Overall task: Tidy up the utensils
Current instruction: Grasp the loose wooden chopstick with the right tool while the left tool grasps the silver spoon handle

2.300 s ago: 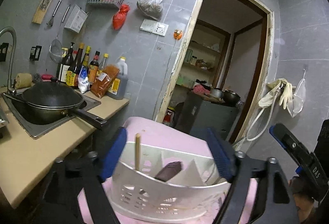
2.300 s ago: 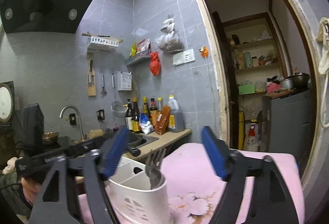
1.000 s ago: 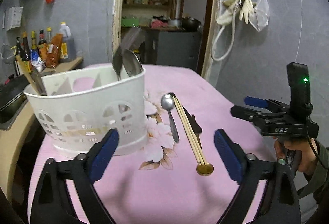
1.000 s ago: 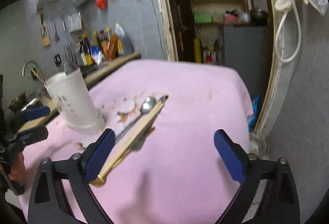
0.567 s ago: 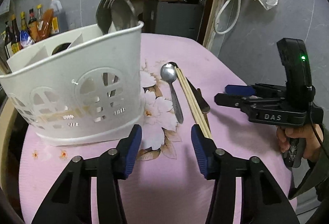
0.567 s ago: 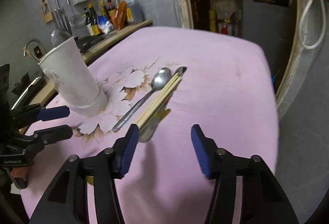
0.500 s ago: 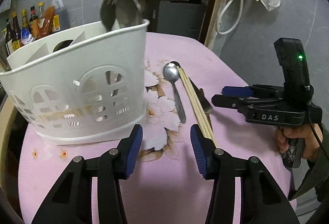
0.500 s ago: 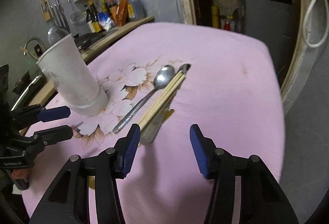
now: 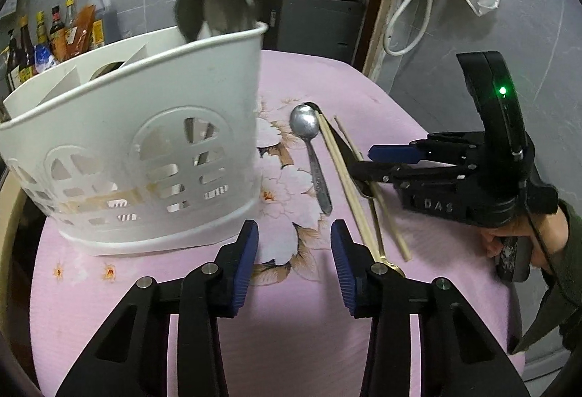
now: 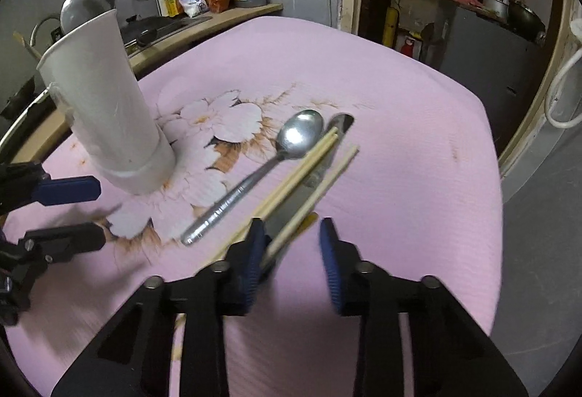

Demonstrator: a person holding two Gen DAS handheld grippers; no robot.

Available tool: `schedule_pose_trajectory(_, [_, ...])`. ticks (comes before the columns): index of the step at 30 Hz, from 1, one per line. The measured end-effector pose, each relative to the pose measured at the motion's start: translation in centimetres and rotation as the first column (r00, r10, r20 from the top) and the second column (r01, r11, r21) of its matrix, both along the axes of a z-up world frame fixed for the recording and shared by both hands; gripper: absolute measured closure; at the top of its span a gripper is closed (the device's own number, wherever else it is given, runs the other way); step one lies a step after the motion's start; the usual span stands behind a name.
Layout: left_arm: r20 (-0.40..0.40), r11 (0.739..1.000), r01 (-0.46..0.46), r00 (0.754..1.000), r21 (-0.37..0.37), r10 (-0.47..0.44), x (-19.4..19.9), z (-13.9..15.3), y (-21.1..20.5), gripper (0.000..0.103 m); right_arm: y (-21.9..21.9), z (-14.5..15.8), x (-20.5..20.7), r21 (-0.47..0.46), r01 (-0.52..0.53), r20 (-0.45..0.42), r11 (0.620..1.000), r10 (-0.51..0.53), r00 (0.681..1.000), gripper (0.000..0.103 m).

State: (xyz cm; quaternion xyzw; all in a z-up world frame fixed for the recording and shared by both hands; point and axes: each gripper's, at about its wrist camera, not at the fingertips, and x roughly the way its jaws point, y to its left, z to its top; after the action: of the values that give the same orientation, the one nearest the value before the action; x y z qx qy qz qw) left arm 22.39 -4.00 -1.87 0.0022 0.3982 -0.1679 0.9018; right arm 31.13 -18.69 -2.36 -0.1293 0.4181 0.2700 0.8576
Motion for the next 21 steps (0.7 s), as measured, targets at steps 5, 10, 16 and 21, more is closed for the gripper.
schedule_pose_trajectory(5, [-0.005,0.998,0.044,0.999,0.033,-0.044,0.6,-0.1,-1.8,0.072,-1.9,0.0,-0.2,0.034,0.006,-0.024,0.999,-0.005,1.0,0.085])
schedule_pose_trajectory(10, [-0.018,0.995,0.074,0.997,0.062,-0.073,1.9,-0.4,-3.4,0.073,-2.5,0.1,-1.4,0.011,-0.015,-0.005,1.0,0.015,1.0,0.086])
schedule_pose_trajectory(16, [-0.016,0.99,0.059,0.998,0.125,-0.058,3.7,-1.1,-5.2,0.076,-3.3,0.2,-2.7,0.013,-0.026,0.015,1.0,0.026,1.0,0.088])
schedule_pose_trajectory(21, [-0.065,0.981,0.032,0.998,0.192,-0.02,5.7,-2.4,-6.3,0.082,-3.8,0.2,-2.6,0.056,-0.018,0.011,0.998,0.018,1.0,0.088])
